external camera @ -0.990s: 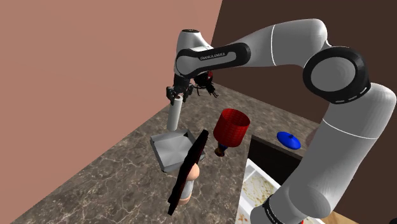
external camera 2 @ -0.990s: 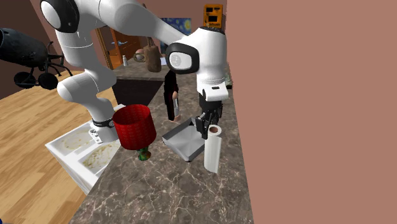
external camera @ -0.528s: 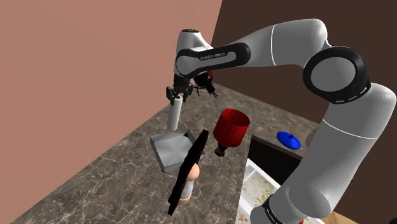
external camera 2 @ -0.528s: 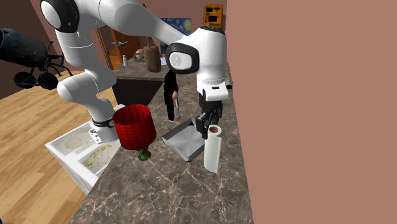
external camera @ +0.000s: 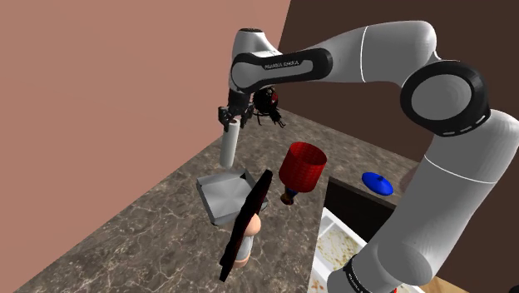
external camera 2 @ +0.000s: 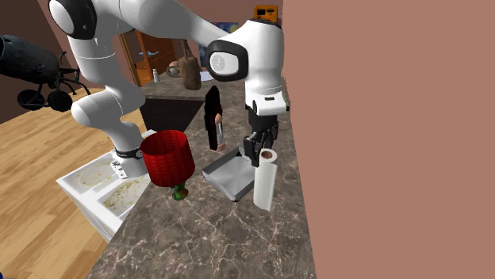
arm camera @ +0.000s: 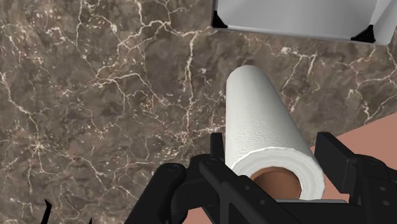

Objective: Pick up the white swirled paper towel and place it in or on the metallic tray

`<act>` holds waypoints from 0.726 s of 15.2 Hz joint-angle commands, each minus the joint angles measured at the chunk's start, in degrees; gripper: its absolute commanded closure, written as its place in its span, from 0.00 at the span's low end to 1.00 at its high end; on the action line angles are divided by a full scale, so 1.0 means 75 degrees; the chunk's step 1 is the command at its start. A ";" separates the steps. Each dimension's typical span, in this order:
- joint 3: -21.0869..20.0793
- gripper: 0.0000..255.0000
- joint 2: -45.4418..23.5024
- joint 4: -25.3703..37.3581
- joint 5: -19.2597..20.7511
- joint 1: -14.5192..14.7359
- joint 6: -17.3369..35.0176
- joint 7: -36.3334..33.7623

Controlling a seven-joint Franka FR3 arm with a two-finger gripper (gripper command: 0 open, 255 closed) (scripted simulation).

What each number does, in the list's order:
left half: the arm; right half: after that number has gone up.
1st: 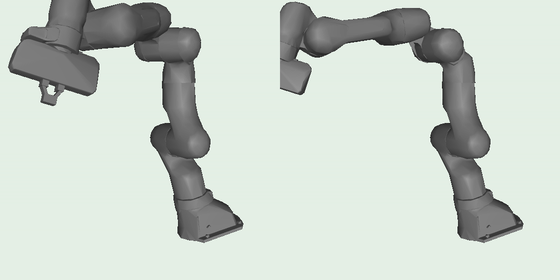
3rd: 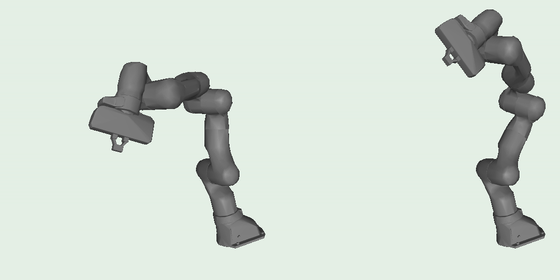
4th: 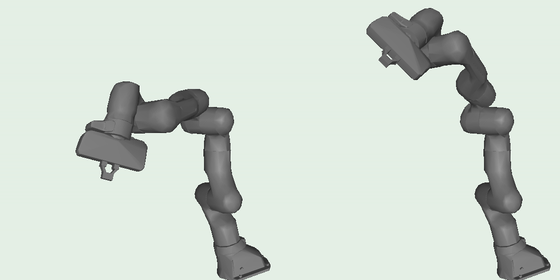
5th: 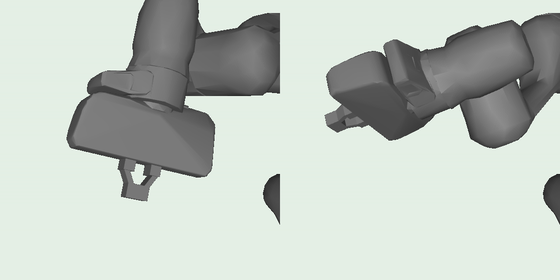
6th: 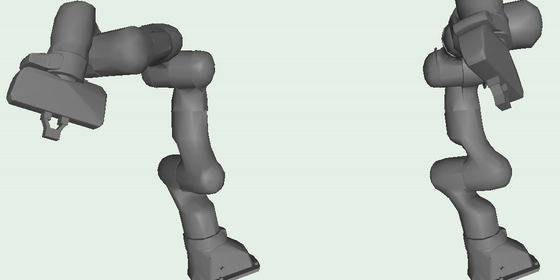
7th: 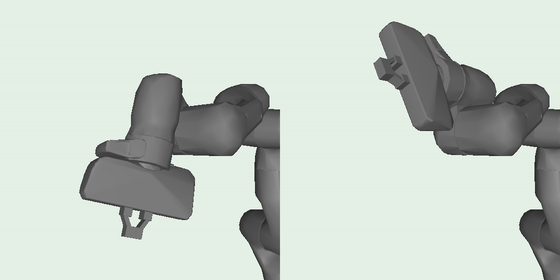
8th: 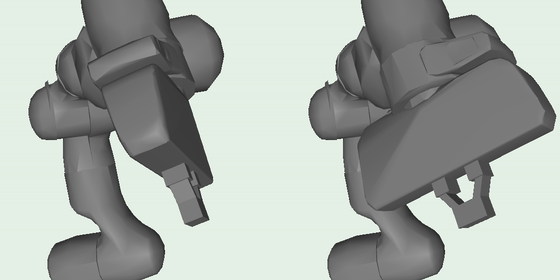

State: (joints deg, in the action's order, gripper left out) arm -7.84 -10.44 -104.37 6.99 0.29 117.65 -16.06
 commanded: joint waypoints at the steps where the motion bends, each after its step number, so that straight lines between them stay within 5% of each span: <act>1: -0.0004 1.00 0.0052 0.0137 -0.0019 -0.0001 -0.0190 0.0025; 11: -0.0019 1.00 0.0222 0.0945 -0.0087 0.0005 -0.1161 0.0129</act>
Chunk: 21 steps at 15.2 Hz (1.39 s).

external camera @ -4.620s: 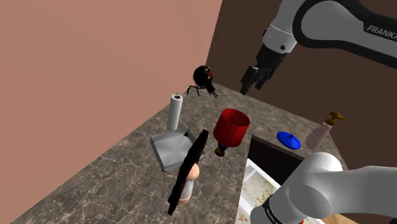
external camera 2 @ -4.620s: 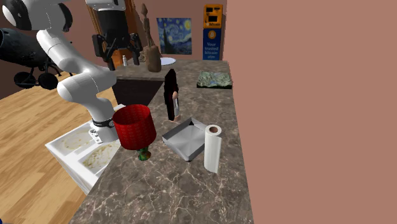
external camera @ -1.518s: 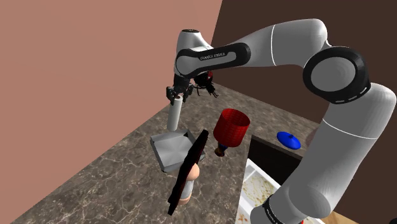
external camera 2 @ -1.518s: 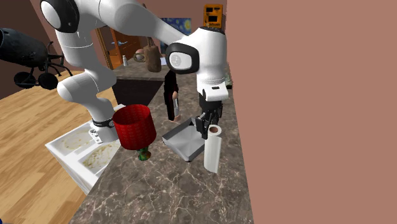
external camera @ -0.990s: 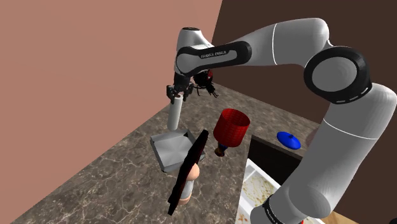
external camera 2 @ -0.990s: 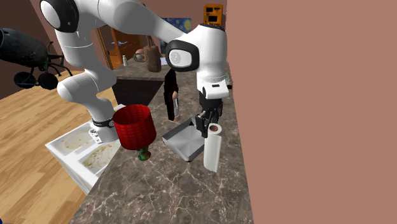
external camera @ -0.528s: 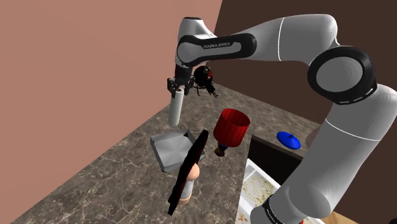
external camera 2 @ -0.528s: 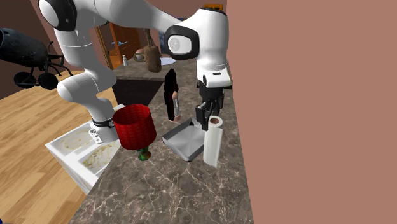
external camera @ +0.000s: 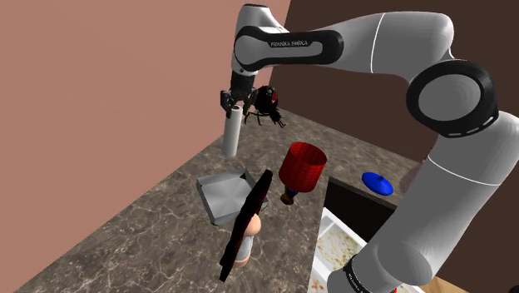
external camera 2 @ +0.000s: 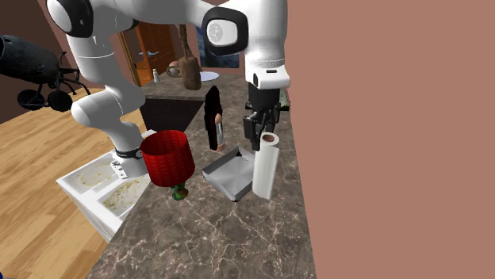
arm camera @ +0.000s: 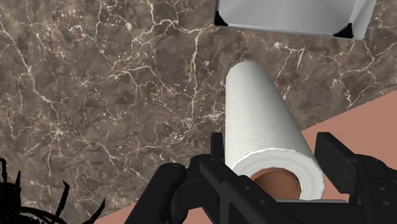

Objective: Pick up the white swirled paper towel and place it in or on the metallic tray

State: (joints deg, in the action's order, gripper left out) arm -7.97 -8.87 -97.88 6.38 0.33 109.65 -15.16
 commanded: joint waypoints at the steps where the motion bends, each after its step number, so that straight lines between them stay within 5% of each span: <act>1: -0.0003 1.00 0.0022 0.0171 -0.0010 0.0002 -0.0195 0.0018; 6: -0.0009 1.00 0.0036 0.0662 -0.0027 0.0010 -0.0699 0.0061; 21: -0.0564 1.00 0.3235 -0.1198 -0.0590 0.0564 -0.2067 -0.0845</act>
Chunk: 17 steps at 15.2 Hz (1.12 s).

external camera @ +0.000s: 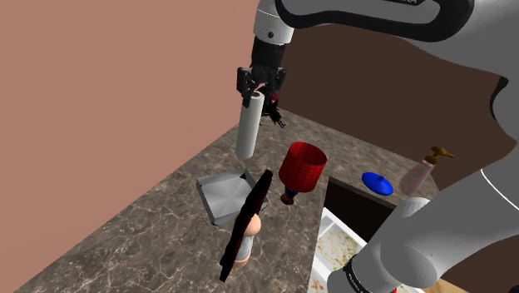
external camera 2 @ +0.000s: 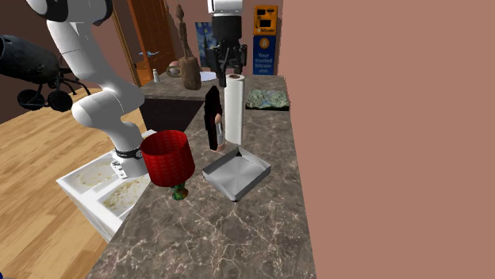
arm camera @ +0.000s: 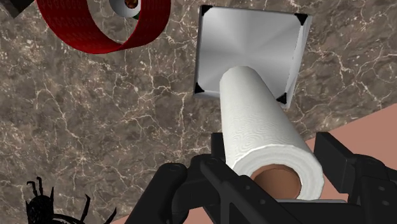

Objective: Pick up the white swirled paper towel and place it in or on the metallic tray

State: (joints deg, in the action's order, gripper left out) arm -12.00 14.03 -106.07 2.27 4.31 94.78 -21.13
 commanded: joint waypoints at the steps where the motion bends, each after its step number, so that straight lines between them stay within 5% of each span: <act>1: -0.0027 1.00 0.0203 -0.0232 -0.0046 0.0035 0.0020 -0.0052; 17: -0.0053 1.00 0.0320 -0.1991 -0.0065 0.0064 0.1662 -0.0150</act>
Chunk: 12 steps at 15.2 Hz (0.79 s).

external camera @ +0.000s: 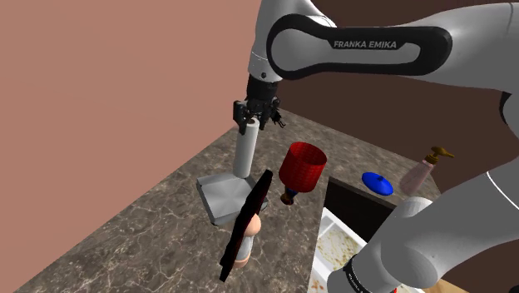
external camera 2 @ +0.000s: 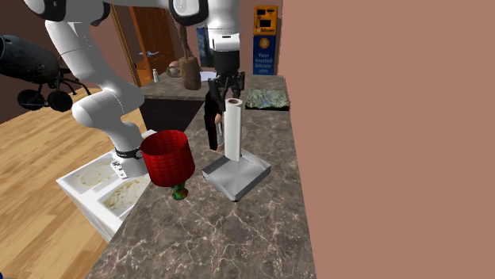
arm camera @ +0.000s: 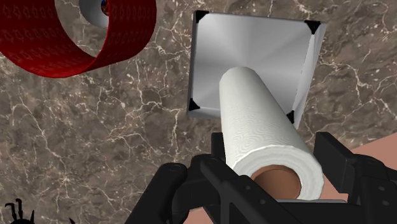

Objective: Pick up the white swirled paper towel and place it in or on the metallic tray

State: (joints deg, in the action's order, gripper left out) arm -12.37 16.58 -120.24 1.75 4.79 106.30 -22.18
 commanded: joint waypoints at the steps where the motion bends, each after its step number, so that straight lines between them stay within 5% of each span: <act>1: -0.0007 1.00 -0.0026 -0.0198 0.0006 0.0001 0.0228 -0.0019; 12: -0.0056 1.00 -0.0219 -0.1150 0.0055 0.0005 0.1365 -0.0134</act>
State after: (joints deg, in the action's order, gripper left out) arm -12.76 15.22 -128.26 2.09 4.84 115.64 -23.10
